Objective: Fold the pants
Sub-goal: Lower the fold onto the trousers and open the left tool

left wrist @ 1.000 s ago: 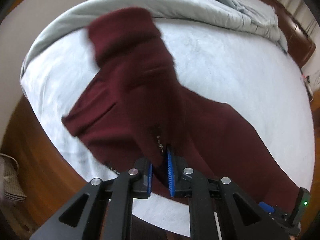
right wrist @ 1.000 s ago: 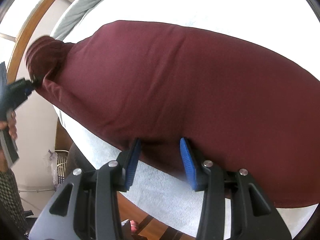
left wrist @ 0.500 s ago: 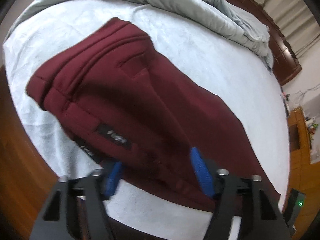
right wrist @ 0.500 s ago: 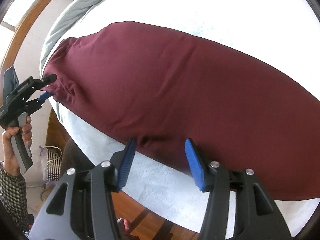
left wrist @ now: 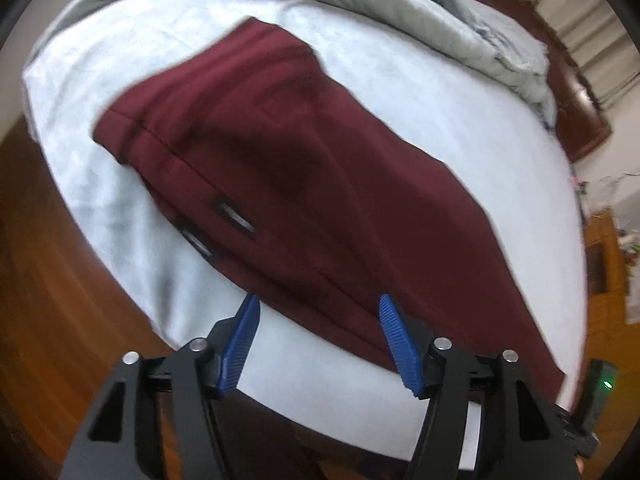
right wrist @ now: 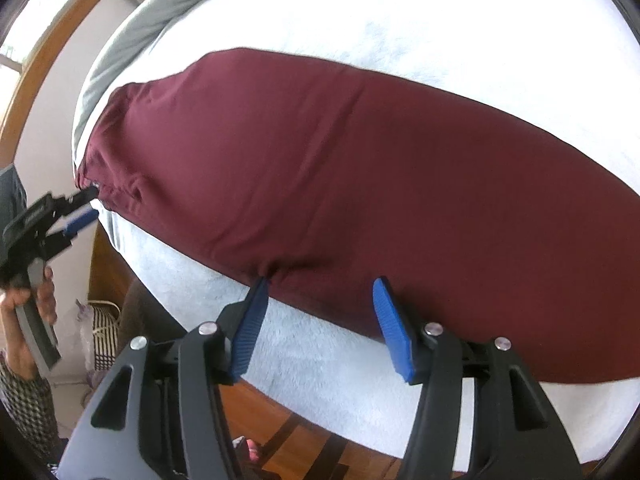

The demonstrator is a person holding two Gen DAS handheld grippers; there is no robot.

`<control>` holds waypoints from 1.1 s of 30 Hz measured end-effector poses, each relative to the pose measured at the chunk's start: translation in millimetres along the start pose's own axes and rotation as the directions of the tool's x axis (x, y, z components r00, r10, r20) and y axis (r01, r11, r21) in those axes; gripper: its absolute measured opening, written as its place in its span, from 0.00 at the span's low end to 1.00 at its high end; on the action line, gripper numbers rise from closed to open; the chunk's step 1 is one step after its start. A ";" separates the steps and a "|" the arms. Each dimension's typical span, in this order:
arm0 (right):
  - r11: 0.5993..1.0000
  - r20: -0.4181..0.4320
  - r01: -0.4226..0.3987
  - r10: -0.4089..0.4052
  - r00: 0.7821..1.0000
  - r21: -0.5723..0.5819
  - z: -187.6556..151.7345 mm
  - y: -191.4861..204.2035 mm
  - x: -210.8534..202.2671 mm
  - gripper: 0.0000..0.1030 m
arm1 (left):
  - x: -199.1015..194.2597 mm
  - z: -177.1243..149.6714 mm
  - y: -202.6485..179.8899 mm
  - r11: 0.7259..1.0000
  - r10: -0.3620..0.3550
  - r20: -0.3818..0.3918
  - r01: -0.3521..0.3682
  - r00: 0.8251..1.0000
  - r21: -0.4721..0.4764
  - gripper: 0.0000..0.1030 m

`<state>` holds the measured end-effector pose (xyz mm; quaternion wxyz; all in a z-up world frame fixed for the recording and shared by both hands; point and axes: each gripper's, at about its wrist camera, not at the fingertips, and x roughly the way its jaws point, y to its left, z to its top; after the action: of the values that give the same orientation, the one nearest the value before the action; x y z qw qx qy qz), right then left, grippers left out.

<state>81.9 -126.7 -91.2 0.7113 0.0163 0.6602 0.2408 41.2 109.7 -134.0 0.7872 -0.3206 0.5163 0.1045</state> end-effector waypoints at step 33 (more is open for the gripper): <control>0.961 0.087 -0.007 -0.018 0.996 0.277 -67.7 -93.1 -48.0 0.59 | 42.5 -55.4 -97.7 0.989 -0.030 -0.151 0.052 0.988 0.141 0.54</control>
<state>47.1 -246.3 -86.9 0.7312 0.1242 0.6553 0.1431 67.2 -6.7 -147.1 0.7696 -0.2803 0.5731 0.0264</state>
